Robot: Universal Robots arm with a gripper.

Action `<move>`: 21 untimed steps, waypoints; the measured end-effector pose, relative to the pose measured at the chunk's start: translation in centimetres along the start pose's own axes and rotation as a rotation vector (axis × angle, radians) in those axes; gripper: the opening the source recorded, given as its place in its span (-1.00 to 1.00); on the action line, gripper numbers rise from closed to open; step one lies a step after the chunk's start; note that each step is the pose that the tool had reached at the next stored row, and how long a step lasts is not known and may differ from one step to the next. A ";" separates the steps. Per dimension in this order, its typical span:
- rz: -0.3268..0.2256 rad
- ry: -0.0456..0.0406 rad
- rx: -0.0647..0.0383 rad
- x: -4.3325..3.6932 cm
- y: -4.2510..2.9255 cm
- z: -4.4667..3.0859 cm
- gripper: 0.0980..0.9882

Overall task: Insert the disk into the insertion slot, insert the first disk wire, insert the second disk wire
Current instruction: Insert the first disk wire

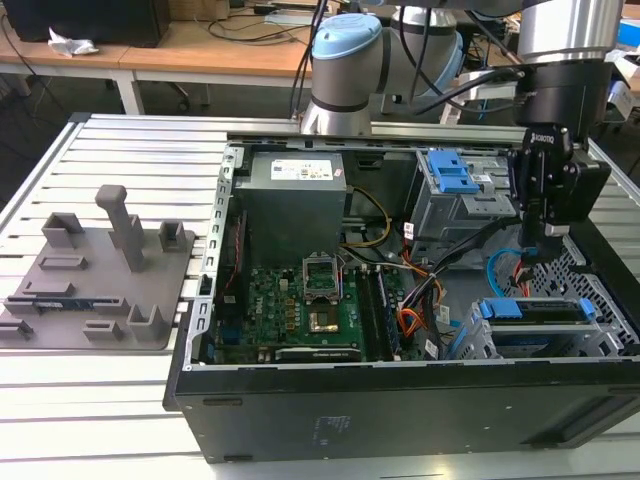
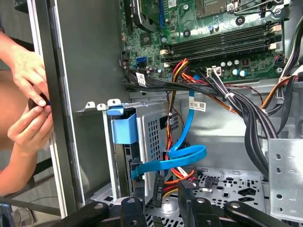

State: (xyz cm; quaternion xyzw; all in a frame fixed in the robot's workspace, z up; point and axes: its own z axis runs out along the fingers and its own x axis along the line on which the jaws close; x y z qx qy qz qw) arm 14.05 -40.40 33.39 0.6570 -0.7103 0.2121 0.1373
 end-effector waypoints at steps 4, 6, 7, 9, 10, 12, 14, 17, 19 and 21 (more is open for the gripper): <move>0.005 0.0027 -0.003 -0.06 0.09 0.04 -0.30; 0.009 0.0044 -0.005 -0.20 0.11 0.00 -0.30; 0.009 0.0052 -0.005 -0.31 0.11 -0.04 -0.30; 0.009 0.0069 -0.004 -0.44 0.12 -0.11 -0.30; 0.009 0.0087 -0.004 -0.53 0.13 -0.13 -0.30; 0.008 0.0113 -0.004 -0.58 0.13 -0.14 -0.30; 0.008 0.0135 -0.004 -0.59 0.13 -0.11 -0.30; 0.008 0.0160 -0.004 -0.64 0.15 -0.02 -0.30; 0.008 0.0210 -0.003 -0.67 0.13 0.03 -0.30; 0.007 0.0278 -0.002 -0.69 0.03 0.04 -0.34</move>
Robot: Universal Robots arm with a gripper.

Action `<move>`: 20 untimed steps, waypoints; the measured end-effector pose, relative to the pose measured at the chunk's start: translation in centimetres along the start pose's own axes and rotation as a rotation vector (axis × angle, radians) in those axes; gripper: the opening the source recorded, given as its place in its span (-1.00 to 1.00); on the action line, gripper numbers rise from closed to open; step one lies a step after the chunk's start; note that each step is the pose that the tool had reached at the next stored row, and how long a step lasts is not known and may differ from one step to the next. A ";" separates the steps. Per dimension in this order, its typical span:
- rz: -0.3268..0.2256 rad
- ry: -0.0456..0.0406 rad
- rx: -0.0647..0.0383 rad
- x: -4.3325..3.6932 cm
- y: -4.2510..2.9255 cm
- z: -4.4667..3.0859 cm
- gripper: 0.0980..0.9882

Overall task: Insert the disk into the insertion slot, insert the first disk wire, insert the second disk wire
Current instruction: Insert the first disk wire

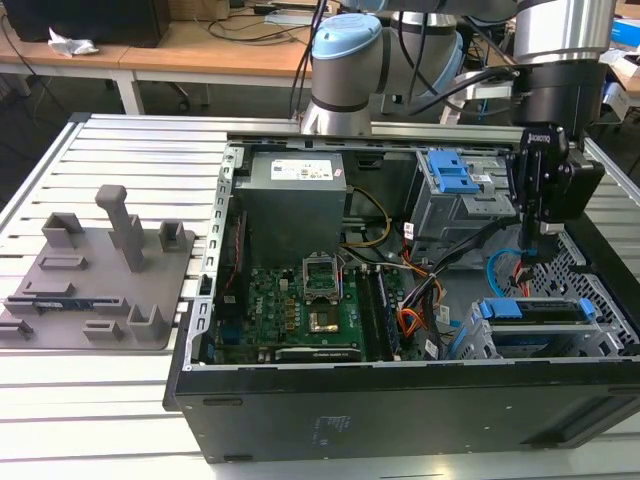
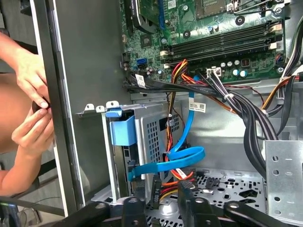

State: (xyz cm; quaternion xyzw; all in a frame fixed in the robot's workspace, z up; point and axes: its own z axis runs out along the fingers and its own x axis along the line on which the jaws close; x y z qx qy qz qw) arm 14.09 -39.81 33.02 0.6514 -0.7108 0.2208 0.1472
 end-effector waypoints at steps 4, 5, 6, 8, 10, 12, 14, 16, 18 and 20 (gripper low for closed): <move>-0.001 0.0082 0.001 -0.06 0.00 0.10 -0.50; -0.001 0.0115 0.001 -0.08 0.01 0.13 -0.50; -0.001 0.0137 0.001 -0.10 0.01 0.16 -0.54; -0.001 0.0156 0.002 -0.11 0.01 0.18 -0.84; -0.001 0.0155 0.002 -0.11 0.01 0.19 -0.84; -0.002 0.0155 0.000 -0.12 -0.03 0.20 -0.84; -0.019 0.0191 -0.028 -0.17 -0.51 0.24 -0.84; -0.039 0.0225 -0.061 -0.23 -1.00 0.28 -0.84; -0.063 0.0256 -0.101 -0.30 -2.08 0.38 -0.84; -0.063 0.0179 -0.102 -0.06 -2.37 0.56 -0.84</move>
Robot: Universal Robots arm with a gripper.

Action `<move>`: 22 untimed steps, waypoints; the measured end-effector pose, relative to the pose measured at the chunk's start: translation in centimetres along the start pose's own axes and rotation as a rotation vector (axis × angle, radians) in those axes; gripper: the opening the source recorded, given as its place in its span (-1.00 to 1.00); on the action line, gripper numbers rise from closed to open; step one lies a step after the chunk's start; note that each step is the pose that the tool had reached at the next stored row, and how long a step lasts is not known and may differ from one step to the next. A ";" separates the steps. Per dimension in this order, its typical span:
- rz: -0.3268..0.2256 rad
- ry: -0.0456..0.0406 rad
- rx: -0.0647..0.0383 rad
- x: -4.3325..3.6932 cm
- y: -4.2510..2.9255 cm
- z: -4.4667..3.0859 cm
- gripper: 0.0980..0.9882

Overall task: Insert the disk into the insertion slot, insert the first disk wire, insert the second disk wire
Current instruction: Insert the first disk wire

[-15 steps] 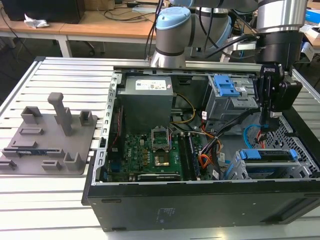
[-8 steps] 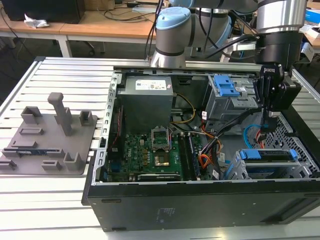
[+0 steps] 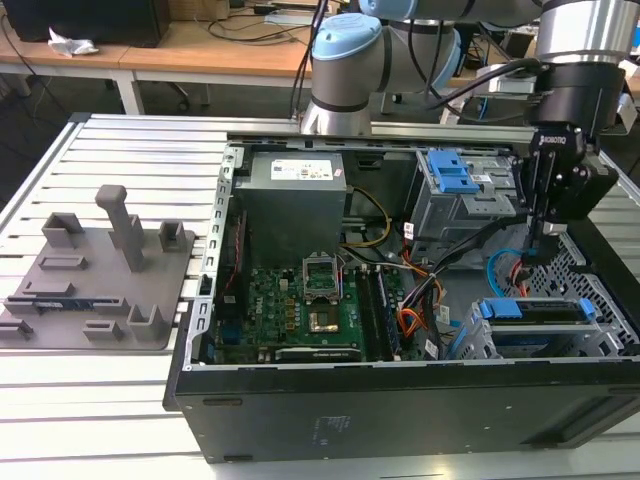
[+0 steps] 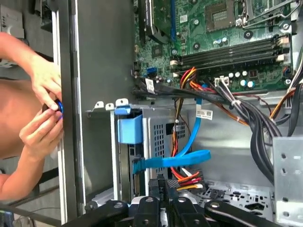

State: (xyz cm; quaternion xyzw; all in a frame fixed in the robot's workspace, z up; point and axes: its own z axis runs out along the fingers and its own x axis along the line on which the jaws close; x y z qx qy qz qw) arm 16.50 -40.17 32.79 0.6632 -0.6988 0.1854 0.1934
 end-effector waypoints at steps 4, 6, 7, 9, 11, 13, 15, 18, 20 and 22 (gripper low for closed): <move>0.001 -0.0146 -0.002 0.90 -0.10 0.47 -0.84; 0.003 -0.0281 -0.004 1.31 -0.15 0.71 -0.84; 0.004 -0.0327 -0.005 1.43 -0.17 0.79 -0.84; 0.004 -0.0392 -0.005 1.90 -0.22 1.05 -0.84; 0.004 -0.0450 -0.006 2.21 -0.24 1.25 -0.84; 0.003 -0.0707 -0.007 2.57 -0.26 1.46 -0.84; 0.002 -0.1289 -0.010 2.64 -0.27 1.51 -0.84; 0.000 -0.1925 -0.013 2.88 -0.28 1.51 -0.84; -0.001 -0.2320 -0.015 3.04 -0.29 1.53 -0.84; -0.002 -0.2680 -0.017 3.72 -0.31 1.32 -0.84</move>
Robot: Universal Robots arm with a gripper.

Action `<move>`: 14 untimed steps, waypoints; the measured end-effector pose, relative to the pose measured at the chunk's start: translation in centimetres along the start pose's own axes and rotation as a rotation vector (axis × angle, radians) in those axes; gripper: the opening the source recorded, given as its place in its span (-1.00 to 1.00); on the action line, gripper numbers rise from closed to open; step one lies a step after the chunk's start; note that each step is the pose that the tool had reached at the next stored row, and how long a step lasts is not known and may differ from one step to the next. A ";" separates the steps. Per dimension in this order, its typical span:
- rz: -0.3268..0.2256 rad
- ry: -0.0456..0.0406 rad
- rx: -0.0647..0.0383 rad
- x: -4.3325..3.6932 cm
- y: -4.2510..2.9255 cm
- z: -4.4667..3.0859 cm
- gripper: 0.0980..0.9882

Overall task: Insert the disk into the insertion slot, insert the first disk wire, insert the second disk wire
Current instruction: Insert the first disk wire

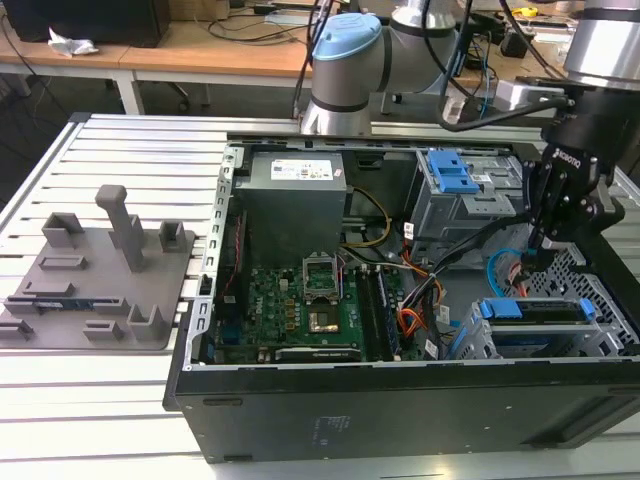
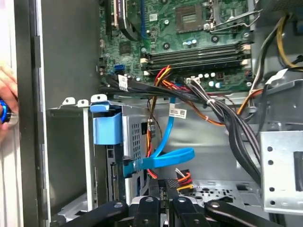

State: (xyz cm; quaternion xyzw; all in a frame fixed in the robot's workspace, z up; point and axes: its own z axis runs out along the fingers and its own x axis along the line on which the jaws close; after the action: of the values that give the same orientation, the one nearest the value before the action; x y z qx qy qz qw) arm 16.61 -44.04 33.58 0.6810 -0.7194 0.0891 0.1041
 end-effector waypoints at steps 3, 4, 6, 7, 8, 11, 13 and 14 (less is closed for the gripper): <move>-0.001 -0.0486 -0.003 1.08 -0.04 -0.56 -0.84; -0.002 -0.0603 -0.003 1.25 -0.05 -0.56 -0.84; -0.003 -0.0908 -0.005 1.93 -0.08 -0.64 -0.84; -0.003 -0.0977 -0.005 2.23 -0.09 -0.73 -0.84; -0.003 -0.1033 -0.005 2.62 -0.11 -0.78 -0.84; -0.003 -0.1093 -0.006 3.72 -0.18 -0.50 -0.84; -0.003 -0.1199 -0.006 4.51 -0.23 -0.27 -0.84; -0.004 -0.1275 -0.007 4.79 -0.25 -0.19 -0.84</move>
State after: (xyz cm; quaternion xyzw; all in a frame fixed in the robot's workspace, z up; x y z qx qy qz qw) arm 16.62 -48.61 35.06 0.6862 -0.7236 0.0430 0.0605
